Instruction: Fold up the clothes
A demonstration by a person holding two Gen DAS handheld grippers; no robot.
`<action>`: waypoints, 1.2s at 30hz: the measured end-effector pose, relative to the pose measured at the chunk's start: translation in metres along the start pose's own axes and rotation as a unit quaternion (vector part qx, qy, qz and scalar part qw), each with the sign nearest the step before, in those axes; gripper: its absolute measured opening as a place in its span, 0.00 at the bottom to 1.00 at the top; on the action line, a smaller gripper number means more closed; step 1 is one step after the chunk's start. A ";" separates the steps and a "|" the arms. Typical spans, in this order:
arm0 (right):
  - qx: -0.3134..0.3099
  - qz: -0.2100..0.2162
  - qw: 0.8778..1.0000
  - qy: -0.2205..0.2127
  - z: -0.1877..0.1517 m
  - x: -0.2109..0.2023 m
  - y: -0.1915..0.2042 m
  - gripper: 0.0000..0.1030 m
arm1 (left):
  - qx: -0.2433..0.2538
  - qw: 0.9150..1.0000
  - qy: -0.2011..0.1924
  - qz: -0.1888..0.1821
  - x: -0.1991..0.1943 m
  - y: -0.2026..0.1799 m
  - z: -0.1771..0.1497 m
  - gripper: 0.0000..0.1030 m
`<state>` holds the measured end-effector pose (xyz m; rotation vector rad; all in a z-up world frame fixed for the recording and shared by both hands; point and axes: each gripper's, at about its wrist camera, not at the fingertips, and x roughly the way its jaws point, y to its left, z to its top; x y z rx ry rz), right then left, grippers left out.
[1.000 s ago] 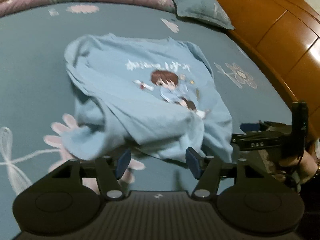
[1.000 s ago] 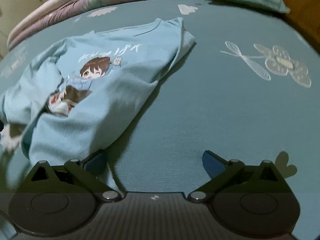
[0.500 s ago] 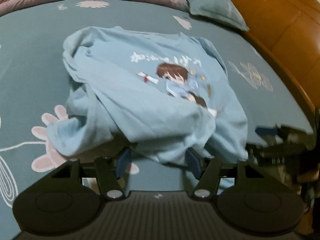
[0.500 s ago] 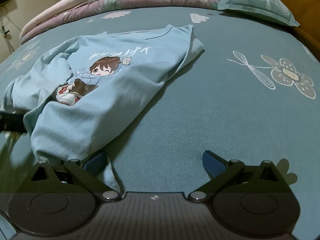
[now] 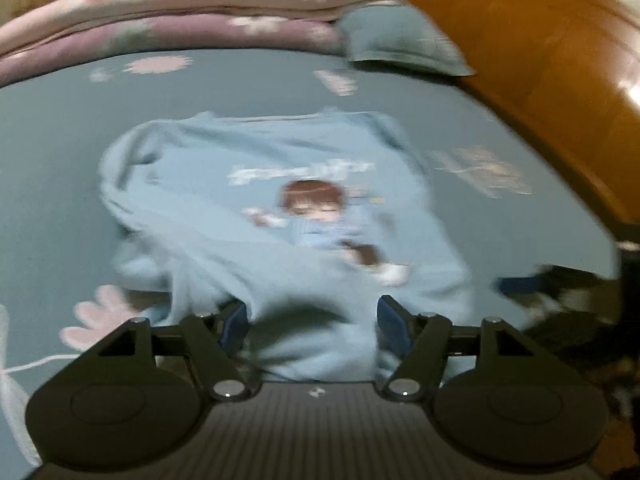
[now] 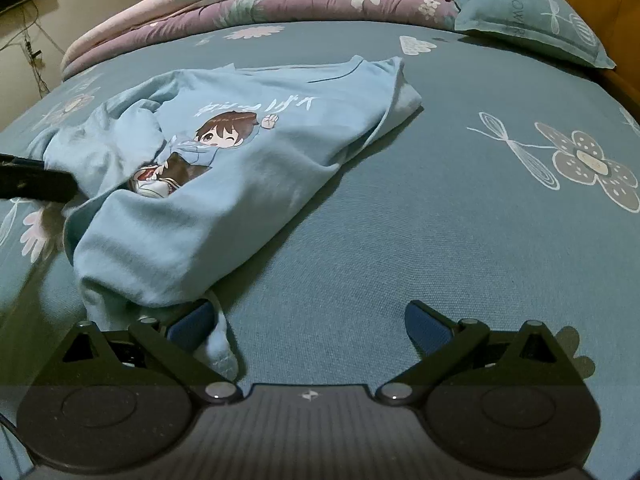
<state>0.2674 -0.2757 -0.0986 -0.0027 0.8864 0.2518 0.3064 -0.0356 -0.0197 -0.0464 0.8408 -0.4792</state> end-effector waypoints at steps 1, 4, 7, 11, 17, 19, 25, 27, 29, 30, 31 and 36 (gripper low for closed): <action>0.000 -0.001 1.000 0.000 0.000 0.000 0.000 1.00 | 0.004 1.000 0.000 -0.012 -0.001 -0.003 -0.001 0.66; -0.002 -0.004 1.000 0.000 -0.001 0.000 0.002 1.00 | 0.013 1.000 0.004 -0.008 0.003 -0.005 -0.006 0.66; -0.002 -0.004 1.000 0.001 0.000 -0.001 0.002 1.00 | -0.002 1.000 0.002 0.000 0.007 0.002 -0.008 0.65; 0.000 -0.007 1.000 0.001 -0.002 -0.001 0.002 1.00 | -0.031 0.999 -0.032 -0.003 0.003 0.022 -0.009 0.64; -0.002 -0.016 1.000 0.001 -0.002 -0.001 0.005 1.00 | -0.037 0.997 -0.054 -0.048 0.009 0.028 -0.005 0.46; -0.002 -0.019 1.000 0.000 -0.002 0.000 0.005 1.00 | -0.028 0.997 -0.053 -0.057 0.017 0.024 -0.006 0.46; 0.001 -0.027 1.000 -0.001 -0.003 0.000 0.007 1.00 | -0.062 0.995 -0.063 -0.054 0.030 0.037 -0.004 0.42; 0.005 -0.030 1.000 0.000 -0.003 -0.001 0.008 1.00 | -0.073 0.993 -0.076 -0.057 0.027 0.041 -0.005 0.42; 0.008 -0.034 0.999 0.001 -0.003 -0.001 0.009 1.00 | -0.072 0.992 -0.084 -0.059 0.024 0.041 -0.004 0.43; 0.008 -0.035 0.999 0.001 -0.004 -0.001 0.009 1.00 | -0.070 0.992 -0.088 -0.058 0.024 0.041 -0.003 0.42; 0.008 -0.036 0.999 0.001 -0.003 -0.001 0.009 1.00 | -0.070 0.992 -0.091 -0.059 0.025 0.041 -0.001 0.42; 0.009 -0.038 0.999 0.004 -0.003 0.000 0.010 1.00 | -0.073 0.990 -0.098 -0.065 0.023 0.041 0.006 0.25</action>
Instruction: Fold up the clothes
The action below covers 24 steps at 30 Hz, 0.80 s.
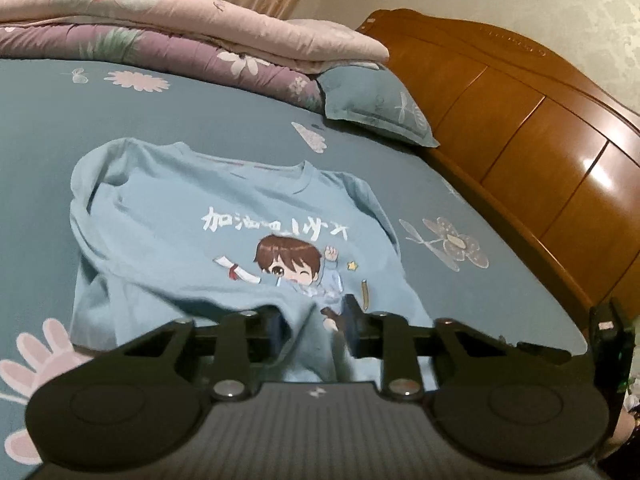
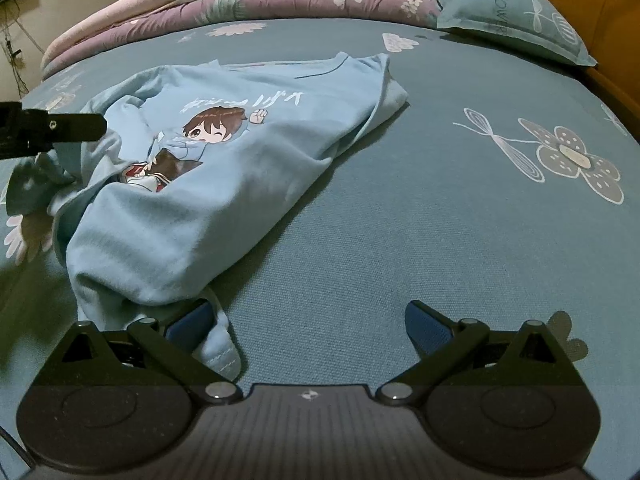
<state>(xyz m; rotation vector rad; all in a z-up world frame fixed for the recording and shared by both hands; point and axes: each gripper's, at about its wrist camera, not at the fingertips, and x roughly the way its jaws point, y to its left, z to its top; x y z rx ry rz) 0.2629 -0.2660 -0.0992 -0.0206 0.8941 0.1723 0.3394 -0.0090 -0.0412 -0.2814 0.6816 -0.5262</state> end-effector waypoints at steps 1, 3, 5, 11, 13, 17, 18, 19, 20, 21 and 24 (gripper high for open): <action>0.000 -0.001 1.000 0.000 0.000 0.000 0.000 1.00 | -0.001 1.000 0.002 0.003 0.001 0.001 -0.001 0.25; 0.000 -0.002 1.000 -0.002 -0.001 0.000 0.001 1.00 | -0.005 1.000 0.012 0.013 0.003 0.005 -0.006 0.25; 0.001 -0.002 1.000 -0.003 -0.002 0.000 0.001 1.00 | -0.010 0.999 0.020 0.023 0.005 0.009 -0.011 0.24; 0.001 -0.003 1.000 -0.006 -0.003 0.000 0.001 1.00 | -0.029 0.998 0.002 0.054 -0.014 0.015 -0.007 0.02; 0.001 -0.004 1.000 -0.005 -0.002 0.000 0.001 1.00 | -0.027 0.997 -0.001 0.069 -0.023 0.016 0.000 0.02; 0.001 -0.004 1.000 -0.001 0.000 0.001 0.001 1.00 | -0.013 0.994 0.008 0.105 -0.045 0.028 0.013 0.02; 0.001 -0.004 1.000 0.000 0.000 0.001 0.001 1.00 | -0.007 0.993 0.013 0.114 -0.051 0.031 0.016 0.02; 0.001 -0.005 1.000 0.001 0.000 0.001 0.001 1.00 | 0.003 0.992 0.017 0.124 -0.057 0.035 0.018 0.02; 0.002 -0.005 1.000 0.002 0.001 0.001 0.002 1.00 | 0.015 0.990 0.020 0.137 -0.063 0.040 0.020 0.02; 0.002 -0.006 1.000 0.003 0.001 0.001 0.002 1.00 | 0.026 0.988 0.023 0.149 -0.069 0.044 0.022 0.02; 0.003 -0.007 1.000 0.006 0.002 0.001 0.002 1.00 | 0.042 0.980 0.033 0.193 -0.083 0.062 0.031 0.02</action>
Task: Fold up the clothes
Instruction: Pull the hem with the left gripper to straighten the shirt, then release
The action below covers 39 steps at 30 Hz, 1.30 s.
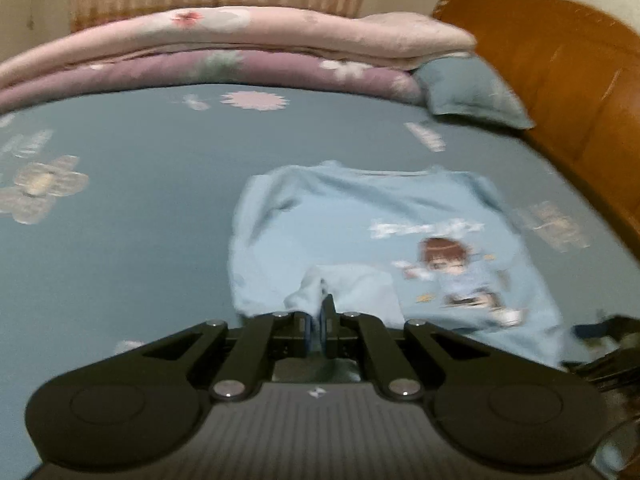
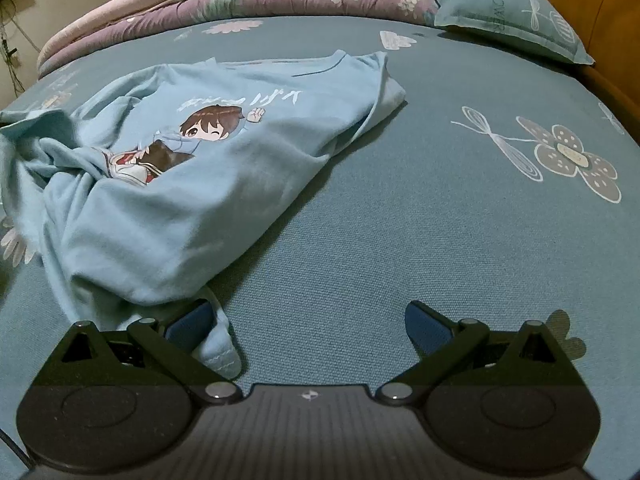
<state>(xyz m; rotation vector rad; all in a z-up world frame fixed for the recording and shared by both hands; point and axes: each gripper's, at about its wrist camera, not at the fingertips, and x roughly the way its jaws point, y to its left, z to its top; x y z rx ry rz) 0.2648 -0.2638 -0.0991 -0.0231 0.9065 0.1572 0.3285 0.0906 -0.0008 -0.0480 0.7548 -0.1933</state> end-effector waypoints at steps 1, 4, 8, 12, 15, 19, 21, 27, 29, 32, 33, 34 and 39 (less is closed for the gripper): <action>0.001 -0.001 1.000 0.001 0.000 0.000 0.000 1.00 | 0.004 1.000 0.003 0.015 0.000 0.008 0.002 0.02; 0.006 -0.006 1.000 0.006 0.001 0.000 0.001 1.00 | 0.009 0.998 0.015 0.057 0.005 0.036 0.010 0.02; 0.014 -0.014 1.000 0.011 0.002 0.000 0.002 1.00 | 0.008 0.994 0.035 0.106 0.018 0.075 0.020 0.02; 0.024 -0.023 0.999 0.015 0.003 0.001 0.004 1.00 | -0.022 0.990 0.073 0.117 0.039 0.108 0.024 0.04; 0.033 -0.029 0.999 0.018 0.003 0.002 0.006 1.00 | -0.017 0.989 0.086 0.116 0.045 0.115 0.018 0.07; 0.039 -0.033 0.998 0.020 0.004 0.003 0.006 1.00 | -0.016 0.989 0.090 0.115 0.042 0.120 0.007 0.18; 0.041 -0.034 0.998 0.020 0.004 0.003 0.006 1.00 | -0.023 0.989 0.090 0.118 0.036 0.126 0.002 0.24; 0.051 -0.033 0.998 0.022 0.004 0.004 0.006 1.00 | -0.020 0.988 0.078 0.129 0.006 0.115 -0.016 0.27; 0.054 -0.034 0.998 0.021 0.004 0.004 0.005 1.00 | -0.012 0.990 0.070 0.120 -0.004 0.103 -0.020 0.30; 0.050 -0.035 0.998 0.015 0.002 0.004 0.006 1.00 | 0.014 0.996 0.055 0.067 -0.013 0.069 -0.023 0.39; 0.049 -0.034 0.998 0.014 0.002 0.004 0.006 1.00 | 0.028 0.997 0.053 0.046 -0.013 0.055 -0.023 0.42; 0.048 -0.034 0.998 0.013 0.002 0.003 0.006 1.00 | 0.042 0.997 0.051 0.029 -0.013 0.040 -0.022 0.42; 0.043 -0.033 0.998 0.009 0.001 0.001 0.006 1.00 | 0.106 0.992 0.028 -0.061 -0.013 -0.041 -0.003 0.45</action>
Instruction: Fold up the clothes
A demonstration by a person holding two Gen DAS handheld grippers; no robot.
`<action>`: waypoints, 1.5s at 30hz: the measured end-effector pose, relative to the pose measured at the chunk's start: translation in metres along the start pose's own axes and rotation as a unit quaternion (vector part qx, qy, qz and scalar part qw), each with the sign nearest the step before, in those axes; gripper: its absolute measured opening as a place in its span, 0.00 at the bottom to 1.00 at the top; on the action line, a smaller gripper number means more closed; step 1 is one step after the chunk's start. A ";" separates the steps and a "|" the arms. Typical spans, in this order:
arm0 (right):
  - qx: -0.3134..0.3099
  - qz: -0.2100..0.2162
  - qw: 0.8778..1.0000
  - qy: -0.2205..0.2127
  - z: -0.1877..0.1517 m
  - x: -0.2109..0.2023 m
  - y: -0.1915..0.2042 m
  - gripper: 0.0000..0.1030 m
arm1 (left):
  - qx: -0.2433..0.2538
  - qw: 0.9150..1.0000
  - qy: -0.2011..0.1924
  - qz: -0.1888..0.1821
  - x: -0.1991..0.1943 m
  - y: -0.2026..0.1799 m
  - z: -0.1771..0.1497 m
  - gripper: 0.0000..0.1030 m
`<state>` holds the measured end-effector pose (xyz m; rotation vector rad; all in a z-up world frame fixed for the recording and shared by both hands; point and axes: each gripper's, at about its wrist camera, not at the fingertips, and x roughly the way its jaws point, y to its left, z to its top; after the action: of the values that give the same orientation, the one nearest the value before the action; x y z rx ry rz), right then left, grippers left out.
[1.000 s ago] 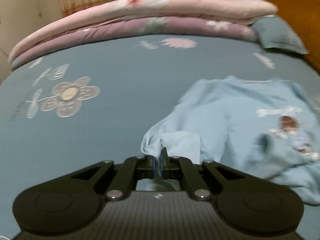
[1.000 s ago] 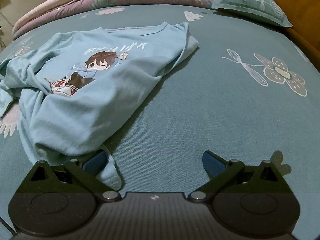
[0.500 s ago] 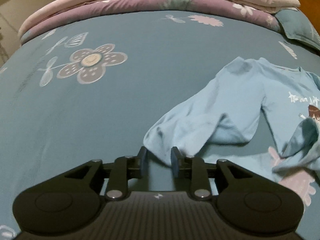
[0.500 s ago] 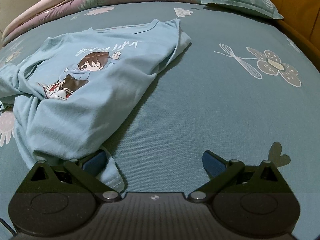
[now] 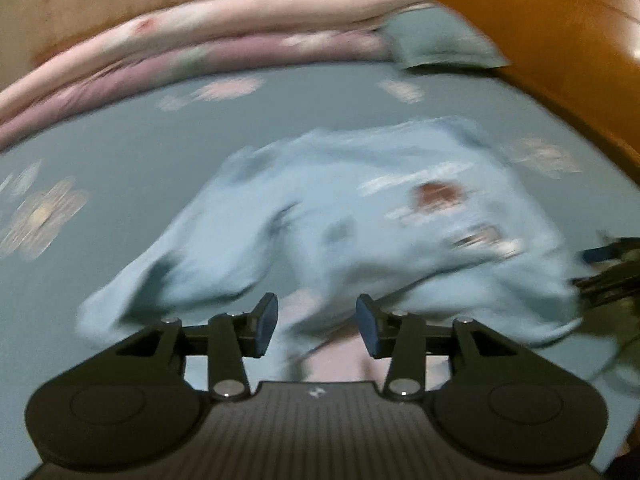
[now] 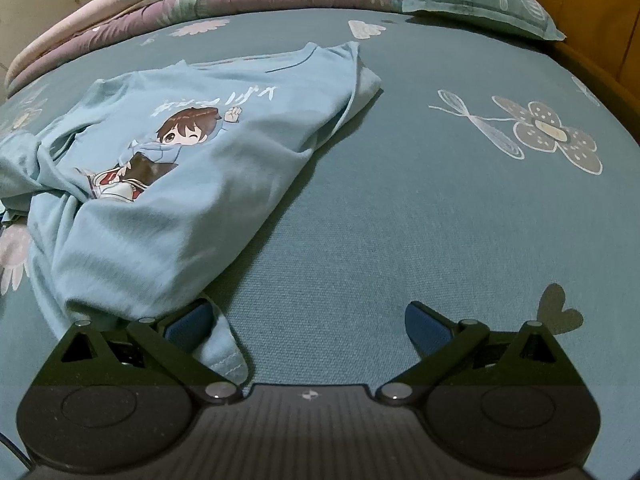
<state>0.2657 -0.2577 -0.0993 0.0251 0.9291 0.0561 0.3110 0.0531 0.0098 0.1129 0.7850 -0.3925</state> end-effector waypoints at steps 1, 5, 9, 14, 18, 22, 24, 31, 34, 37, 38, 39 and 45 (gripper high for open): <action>-0.001 -0.001 1.000 0.000 0.000 -0.001 0.000 1.00 | 0.013 1.000 -0.007 -0.019 0.001 -0.015 0.008 0.49; 0.008 0.009 1.000 0.007 -0.009 -0.015 -0.003 1.00 | 0.056 0.994 -0.012 -0.091 0.019 -0.080 0.029 0.54; 0.018 0.018 1.000 0.003 -0.023 -0.034 -0.017 1.00 | 0.104 0.987 0.013 -0.121 0.048 -0.141 0.032 0.55; 0.016 -0.001 1.000 -0.002 -0.039 -0.054 -0.037 1.00 | 0.120 0.976 0.039 -0.179 0.070 -0.200 0.035 0.55; -0.006 -0.029 1.000 -0.005 -0.050 -0.062 -0.052 1.00 | 0.114 0.968 0.064 -0.216 0.087 -0.233 0.035 0.58; -0.003 -0.036 0.999 -0.006 -0.056 -0.067 -0.065 1.00 | 0.099 0.969 0.114 -0.194 0.117 -0.245 0.031 0.58; 0.000 -0.036 0.999 -0.010 -0.057 -0.070 -0.069 1.00 | 0.099 0.975 0.121 -0.158 0.123 -0.243 0.028 0.57; -0.002 -0.028 0.999 -0.022 -0.054 -0.072 -0.070 1.00 | 0.070 0.991 0.109 -0.042 0.109 -0.191 0.032 0.58; -0.005 -0.019 1.000 -0.022 -0.050 -0.069 -0.066 1.00 | 0.058 0.992 0.115 -0.013 0.109 -0.165 0.032 0.59; -0.009 -0.012 1.000 -0.020 -0.046 -0.067 -0.057 1.00 | 0.061 0.991 0.121 0.024 0.114 -0.143 0.026 0.62; -0.012 -0.011 1.000 -0.020 -0.045 -0.067 -0.053 1.00 | 0.057 0.991 0.121 0.023 0.114 -0.135 0.024 0.62; -0.015 -0.009 1.000 -0.019 -0.044 -0.067 -0.049 1.00 | 0.048 0.991 0.119 0.019 0.114 -0.126 0.022 0.62; -0.015 0.017 1.000 -0.014 -0.040 -0.068 -0.027 1.00 | 0.066 0.994 0.091 0.016 0.109 -0.115 0.025 0.62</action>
<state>0.1945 -0.2890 -0.0702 0.0128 0.8997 0.1005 0.3527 -0.0918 -0.0444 0.2879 0.9350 -0.4071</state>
